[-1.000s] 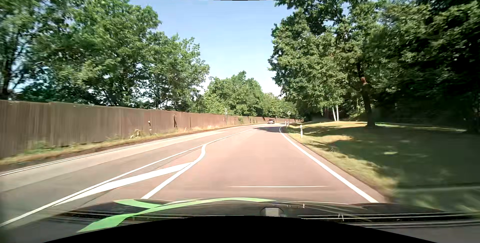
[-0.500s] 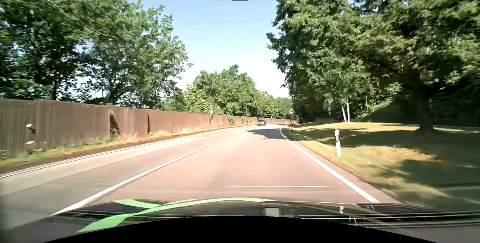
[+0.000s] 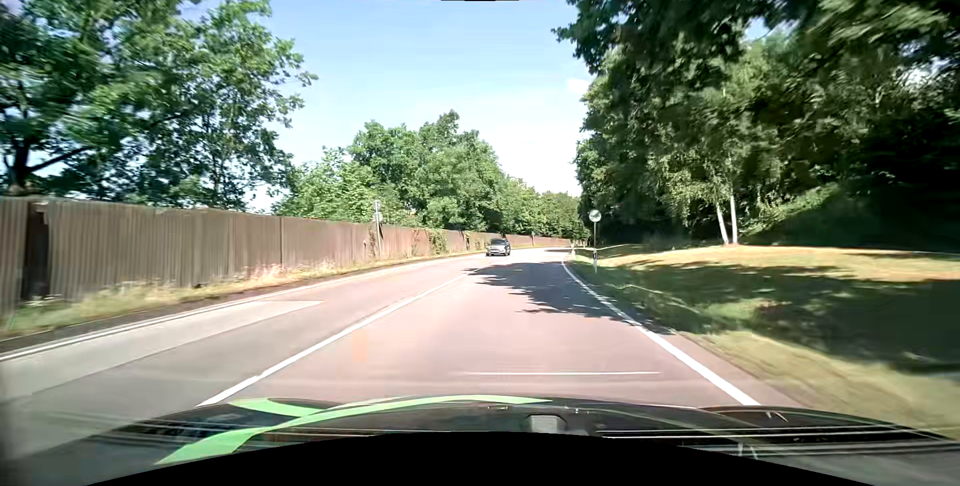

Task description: Follow the waypoints while adhering to traffic rules and regulations

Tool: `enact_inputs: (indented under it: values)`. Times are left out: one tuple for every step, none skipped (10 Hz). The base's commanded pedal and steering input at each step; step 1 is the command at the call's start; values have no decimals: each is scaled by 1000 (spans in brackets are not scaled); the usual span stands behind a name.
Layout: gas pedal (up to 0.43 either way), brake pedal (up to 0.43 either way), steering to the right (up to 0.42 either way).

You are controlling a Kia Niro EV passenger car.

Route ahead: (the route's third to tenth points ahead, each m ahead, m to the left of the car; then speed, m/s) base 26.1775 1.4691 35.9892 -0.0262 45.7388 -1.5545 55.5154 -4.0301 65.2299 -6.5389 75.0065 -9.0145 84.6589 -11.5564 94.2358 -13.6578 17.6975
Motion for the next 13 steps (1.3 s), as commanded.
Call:
enact_inputs:
  values:
    - [189,0,15]
    - [189,0,15]
    - [189,0,15]
    - [189,0,15]
    - [189,0,15]
    - [189,0,15]
    - [157,0,15]
    - [130,0,16]
    - [130,0,17]
    - [138,0,16]
    - [150,0,16]
    - [157,0,16]
    - [189,0,16]
